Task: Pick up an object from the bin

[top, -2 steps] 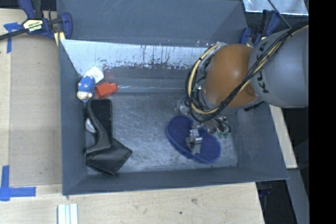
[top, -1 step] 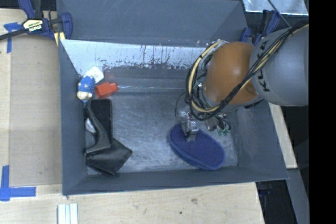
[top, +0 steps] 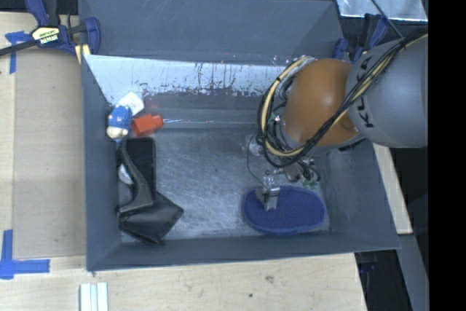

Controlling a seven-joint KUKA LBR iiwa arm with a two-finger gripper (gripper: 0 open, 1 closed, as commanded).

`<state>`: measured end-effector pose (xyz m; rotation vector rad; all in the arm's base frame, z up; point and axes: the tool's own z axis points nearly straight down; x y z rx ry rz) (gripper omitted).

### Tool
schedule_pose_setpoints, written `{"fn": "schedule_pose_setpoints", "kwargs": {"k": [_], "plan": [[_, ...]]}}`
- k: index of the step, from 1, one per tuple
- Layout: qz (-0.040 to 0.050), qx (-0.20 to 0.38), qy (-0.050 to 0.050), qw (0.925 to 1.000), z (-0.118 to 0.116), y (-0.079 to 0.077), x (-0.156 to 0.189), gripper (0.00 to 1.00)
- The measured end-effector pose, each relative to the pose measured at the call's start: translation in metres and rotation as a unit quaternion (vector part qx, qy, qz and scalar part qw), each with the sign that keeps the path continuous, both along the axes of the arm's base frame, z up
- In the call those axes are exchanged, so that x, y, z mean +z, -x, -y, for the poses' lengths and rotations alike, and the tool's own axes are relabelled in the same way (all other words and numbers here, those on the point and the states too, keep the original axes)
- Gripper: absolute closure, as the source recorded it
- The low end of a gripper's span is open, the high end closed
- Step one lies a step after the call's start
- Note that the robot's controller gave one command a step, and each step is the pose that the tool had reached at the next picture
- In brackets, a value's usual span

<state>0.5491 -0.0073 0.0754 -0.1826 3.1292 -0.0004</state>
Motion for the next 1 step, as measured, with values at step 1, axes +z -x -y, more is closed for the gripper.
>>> {"fn": "schedule_pose_setpoints", "kwargs": {"k": [1], "plan": [[-0.0002, -0.066, 0.000, 0.9978, 0.0785, 0.0497, -0.0030, 0.00]]}}
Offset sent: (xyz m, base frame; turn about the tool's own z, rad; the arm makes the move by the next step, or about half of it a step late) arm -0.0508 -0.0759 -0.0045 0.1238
